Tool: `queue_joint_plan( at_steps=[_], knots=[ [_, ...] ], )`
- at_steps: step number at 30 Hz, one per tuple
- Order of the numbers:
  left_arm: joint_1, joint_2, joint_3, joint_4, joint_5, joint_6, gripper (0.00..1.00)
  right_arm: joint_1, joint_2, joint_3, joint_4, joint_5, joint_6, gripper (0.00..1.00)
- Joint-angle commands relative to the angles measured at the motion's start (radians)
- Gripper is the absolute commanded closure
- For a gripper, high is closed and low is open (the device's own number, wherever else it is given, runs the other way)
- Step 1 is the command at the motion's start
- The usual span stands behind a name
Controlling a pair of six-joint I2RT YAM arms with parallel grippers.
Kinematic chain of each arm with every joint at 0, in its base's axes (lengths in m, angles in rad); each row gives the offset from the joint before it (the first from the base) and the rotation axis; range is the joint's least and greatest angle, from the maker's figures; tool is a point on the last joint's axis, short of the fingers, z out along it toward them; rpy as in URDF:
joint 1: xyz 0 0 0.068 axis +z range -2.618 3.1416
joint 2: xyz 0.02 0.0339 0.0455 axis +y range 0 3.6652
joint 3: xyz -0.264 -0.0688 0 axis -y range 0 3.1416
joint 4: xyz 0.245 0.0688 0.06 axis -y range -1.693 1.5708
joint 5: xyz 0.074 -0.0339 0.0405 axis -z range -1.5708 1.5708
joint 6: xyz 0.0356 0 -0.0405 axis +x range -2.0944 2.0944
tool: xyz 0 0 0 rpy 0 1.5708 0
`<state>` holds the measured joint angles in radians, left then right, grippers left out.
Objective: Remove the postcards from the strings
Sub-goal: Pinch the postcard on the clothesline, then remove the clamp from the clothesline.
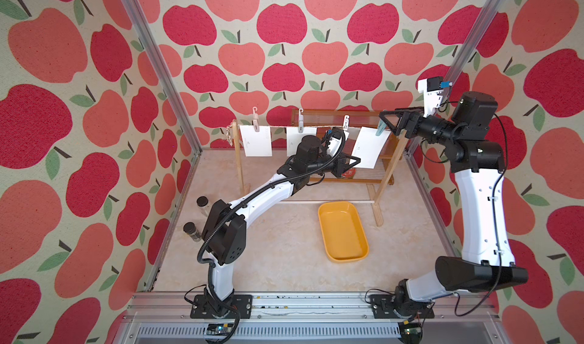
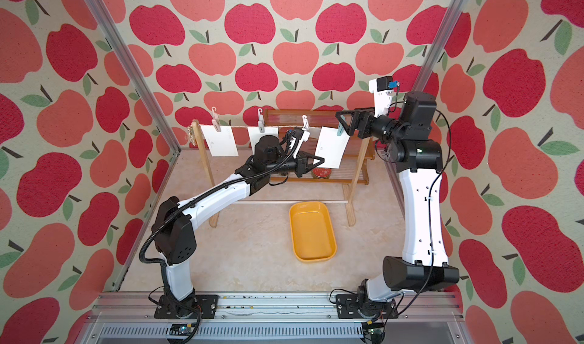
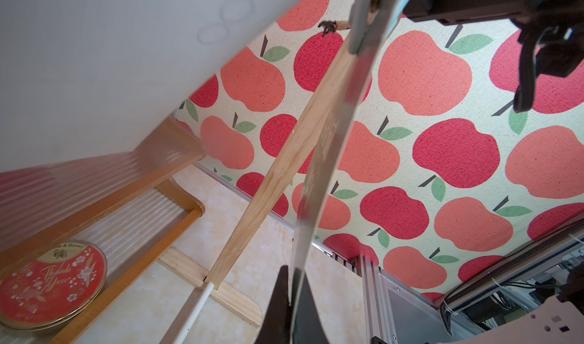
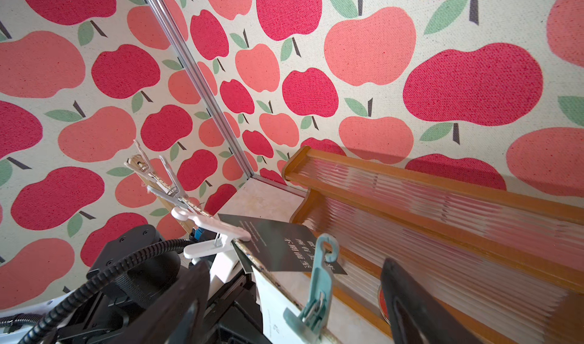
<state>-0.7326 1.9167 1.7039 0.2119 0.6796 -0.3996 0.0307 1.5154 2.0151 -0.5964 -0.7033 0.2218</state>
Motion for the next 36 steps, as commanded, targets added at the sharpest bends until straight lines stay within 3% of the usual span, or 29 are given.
queue_joint_plan(
  at_steps=[1, 6, 13, 29, 36],
  knots=[
    [0.011, -0.021, 0.035, 0.013, 0.034, -0.014, 1.00, -0.011, 0.018, 0.017, 0.026, -0.058, 0.016, 0.14],
    [0.015, -0.021, 0.036, 0.011, 0.043, -0.022, 1.00, -0.014, 0.036, 0.011, 0.043, -0.129, 0.014, 0.15],
    [0.016, -0.022, 0.032, 0.012, 0.041, -0.020, 1.00, -0.001, 0.064, 0.021, 0.030, -0.089, 0.015, 0.13],
    [0.011, -0.024, 0.004, 0.055, 0.029, -0.024, 1.00, 0.031, 0.139, 0.233, -0.156, -0.004, -0.028, 0.13],
    [0.012, -0.027, -0.016, 0.065, 0.029, -0.024, 1.00, 0.036, 0.201, 0.446, -0.345, 0.035, -0.066, 0.14]
  ],
)
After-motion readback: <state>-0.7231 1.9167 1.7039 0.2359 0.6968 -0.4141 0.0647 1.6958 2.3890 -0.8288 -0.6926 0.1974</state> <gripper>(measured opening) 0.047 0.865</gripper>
